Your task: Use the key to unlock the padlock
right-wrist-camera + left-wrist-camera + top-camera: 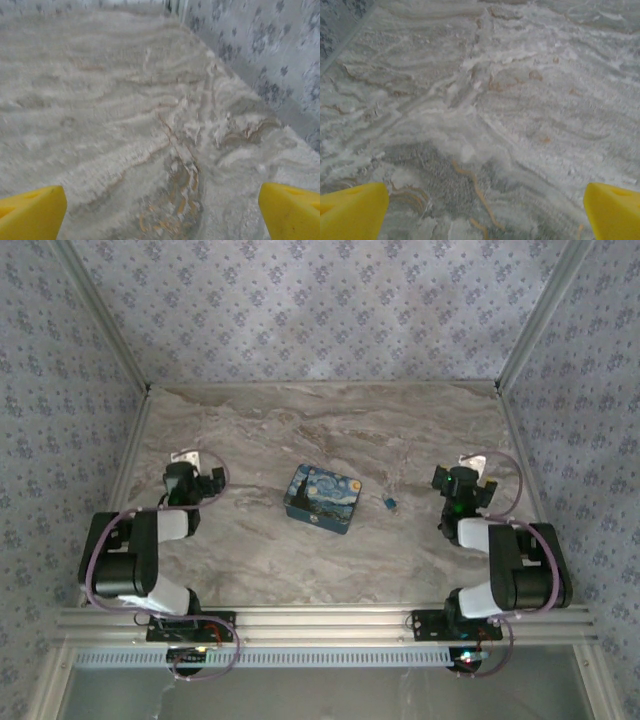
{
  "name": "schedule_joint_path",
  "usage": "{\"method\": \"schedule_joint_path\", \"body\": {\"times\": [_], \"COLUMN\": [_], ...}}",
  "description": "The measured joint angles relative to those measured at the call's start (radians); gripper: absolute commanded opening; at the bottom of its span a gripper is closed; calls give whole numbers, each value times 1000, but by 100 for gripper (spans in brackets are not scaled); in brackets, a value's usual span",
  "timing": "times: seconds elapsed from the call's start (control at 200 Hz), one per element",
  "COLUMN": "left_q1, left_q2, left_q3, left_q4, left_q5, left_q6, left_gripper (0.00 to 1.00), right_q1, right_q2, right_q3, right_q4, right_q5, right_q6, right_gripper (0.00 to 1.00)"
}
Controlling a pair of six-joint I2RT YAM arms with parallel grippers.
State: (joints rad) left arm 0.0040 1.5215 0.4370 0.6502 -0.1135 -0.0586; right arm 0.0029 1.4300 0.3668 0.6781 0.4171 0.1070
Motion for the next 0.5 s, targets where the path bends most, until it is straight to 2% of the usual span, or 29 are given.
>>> {"method": "schedule_joint_path", "body": {"times": [0.105, 0.175, 0.345, 0.5], "left_q1": [10, -4, -26, -26], "left_q2": [20, 20, 19, 19], "left_q3": [-31, -34, -34, -34], "left_q4": [43, 79, 138, 153], "left_q5": [20, 11, -3, -10], "left_q6": [13, 22, 32, 33], "left_gripper": [99, 100, 100, 100], "right_q1": [-29, -17, 39, 3], "right_q2": [68, 93, 100, 100], "right_q3": [-30, -28, -26, -14], "right_q4": [144, 132, 183, 177], "right_q5": [-137, -185, -175, -217], "right_q6": [-47, -66, -100, -101], "right_gripper": [100, 100, 100, 100]}}
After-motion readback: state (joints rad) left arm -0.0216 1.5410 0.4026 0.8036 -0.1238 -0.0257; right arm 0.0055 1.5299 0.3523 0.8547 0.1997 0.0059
